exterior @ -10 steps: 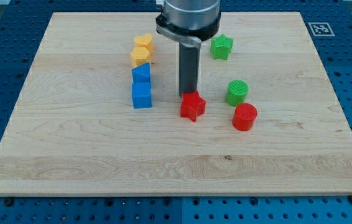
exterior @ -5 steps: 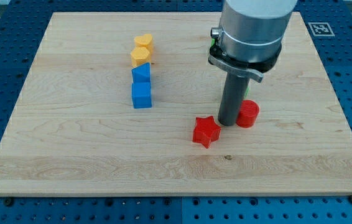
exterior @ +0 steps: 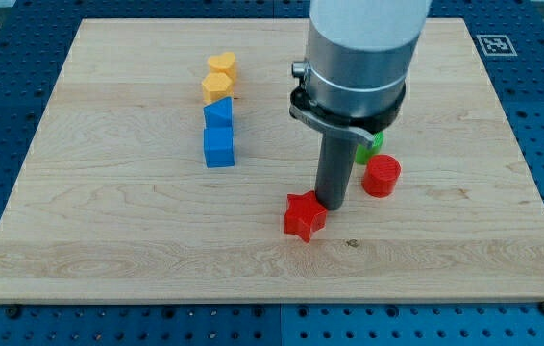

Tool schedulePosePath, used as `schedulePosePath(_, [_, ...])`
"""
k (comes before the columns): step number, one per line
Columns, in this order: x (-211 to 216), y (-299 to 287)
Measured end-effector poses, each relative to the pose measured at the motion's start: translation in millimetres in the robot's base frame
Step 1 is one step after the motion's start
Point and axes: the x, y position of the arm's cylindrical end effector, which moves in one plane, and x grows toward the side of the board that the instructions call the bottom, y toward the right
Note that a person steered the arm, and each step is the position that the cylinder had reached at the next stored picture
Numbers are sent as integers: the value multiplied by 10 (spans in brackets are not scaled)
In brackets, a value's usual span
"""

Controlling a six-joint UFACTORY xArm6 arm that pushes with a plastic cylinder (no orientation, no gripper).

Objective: Push the red star towards the bottom center

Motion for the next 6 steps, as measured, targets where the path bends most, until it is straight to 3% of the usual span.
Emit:
schedulePosePath(4, [174, -412])
schedulePosePath(5, [102, -407])
schedulePosePath(6, [-227, -471])
